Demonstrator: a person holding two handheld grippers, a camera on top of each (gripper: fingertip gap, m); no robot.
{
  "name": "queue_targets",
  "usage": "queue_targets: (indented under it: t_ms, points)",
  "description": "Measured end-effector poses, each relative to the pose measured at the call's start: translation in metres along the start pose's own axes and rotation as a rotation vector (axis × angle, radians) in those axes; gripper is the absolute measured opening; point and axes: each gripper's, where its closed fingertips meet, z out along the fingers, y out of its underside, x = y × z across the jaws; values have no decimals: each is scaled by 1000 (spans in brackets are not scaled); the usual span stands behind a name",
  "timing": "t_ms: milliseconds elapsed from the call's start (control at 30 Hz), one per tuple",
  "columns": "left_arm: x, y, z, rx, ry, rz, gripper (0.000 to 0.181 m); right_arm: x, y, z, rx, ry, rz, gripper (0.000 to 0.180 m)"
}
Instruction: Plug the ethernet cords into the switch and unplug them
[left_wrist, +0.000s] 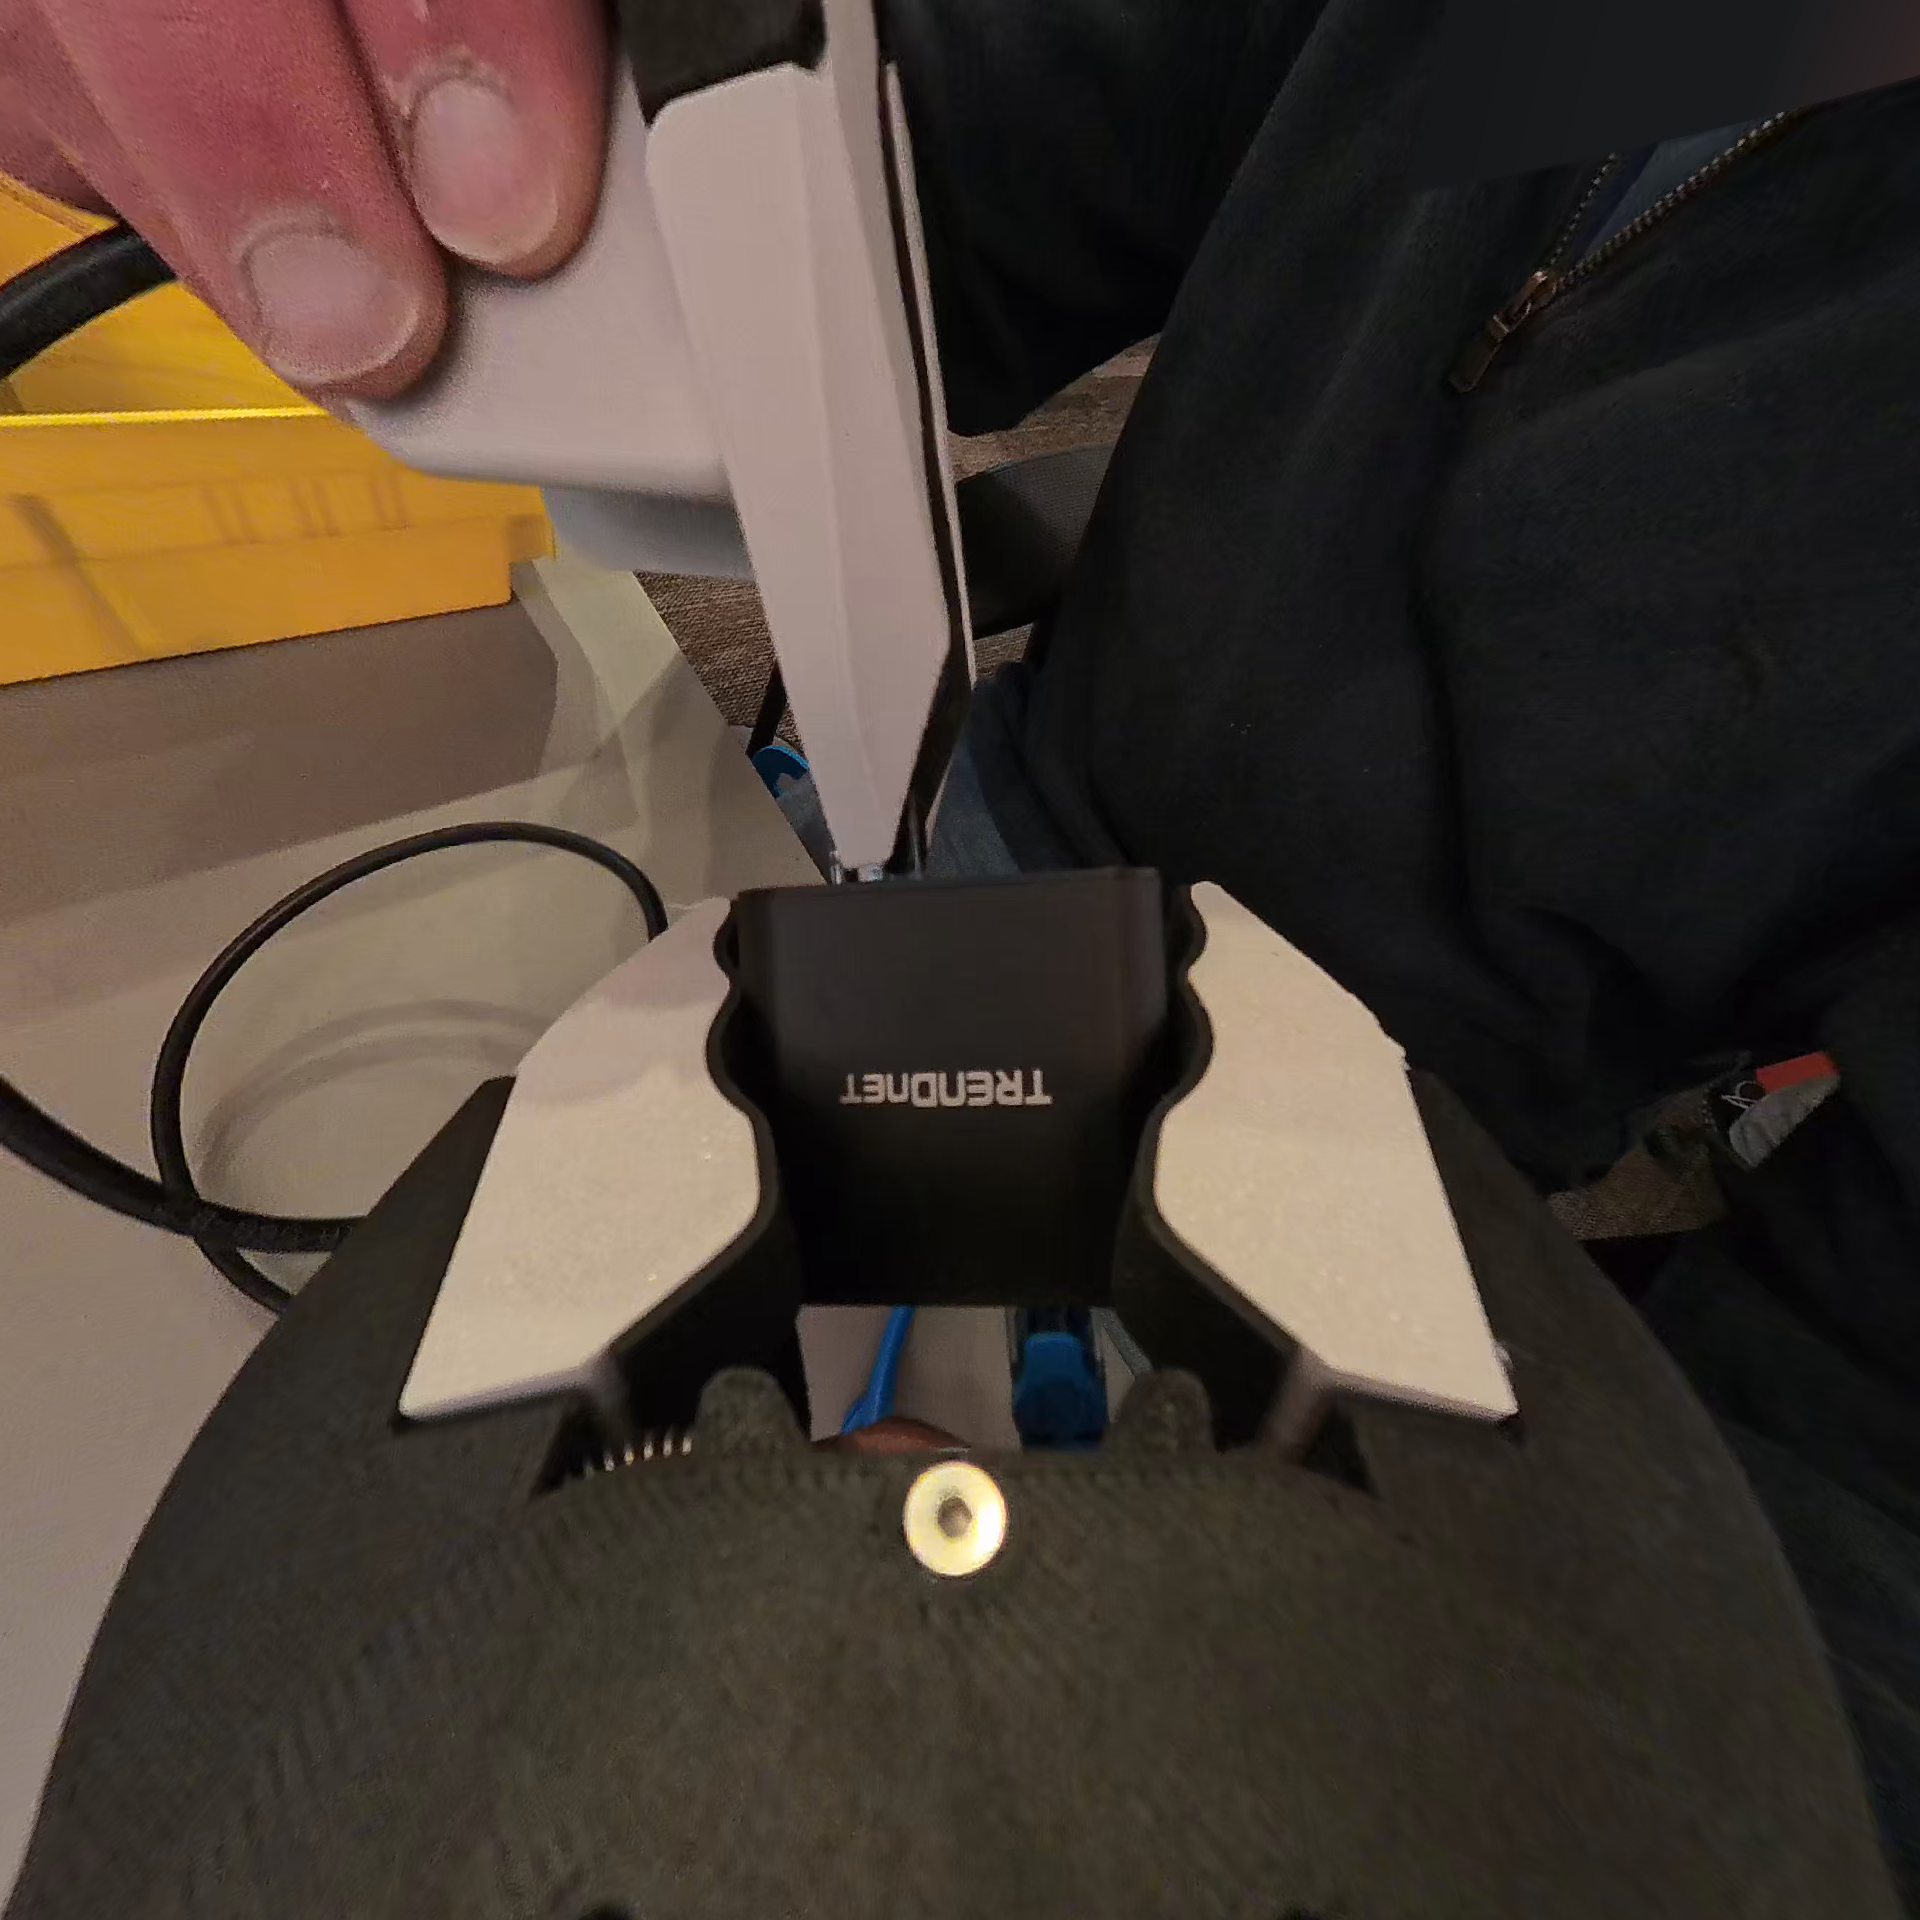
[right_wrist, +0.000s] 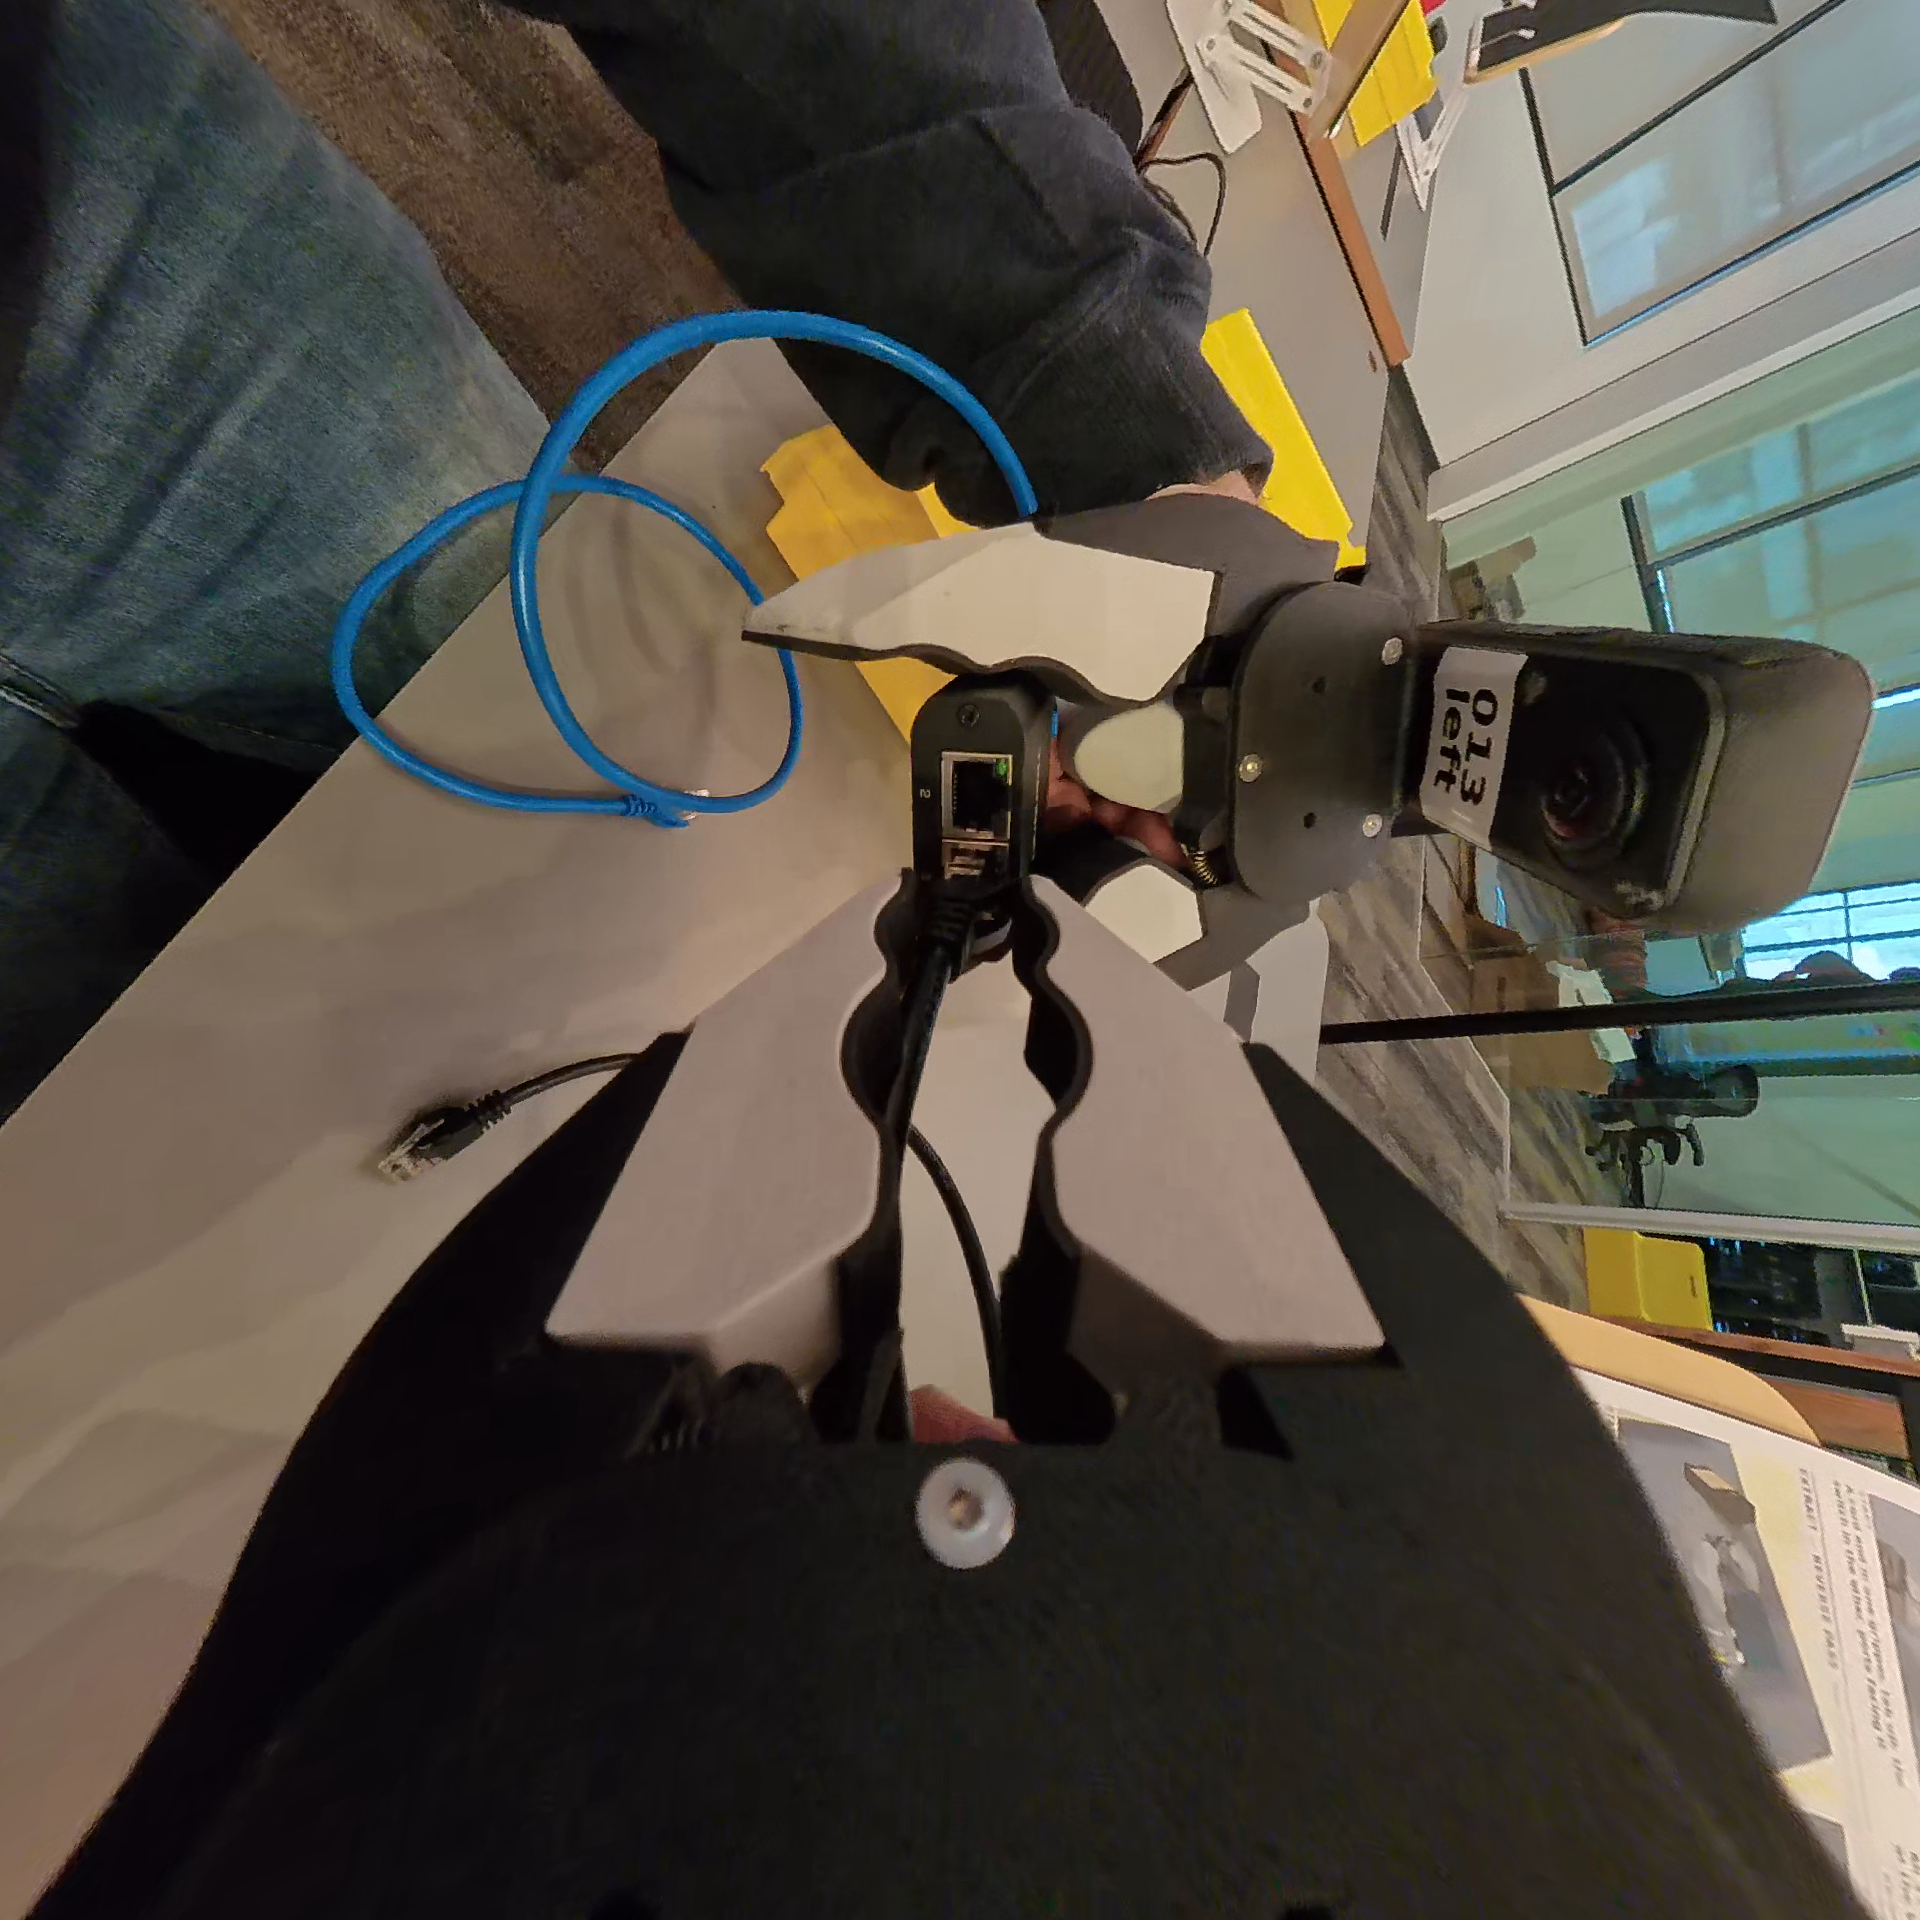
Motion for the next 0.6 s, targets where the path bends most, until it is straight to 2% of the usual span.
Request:
queue_targets:
  t_ms: [600]
  points:
    - [-13, 5, 1, 16, -14, -18, 75, 3, 15, 4, -137, 32, -3, 11]
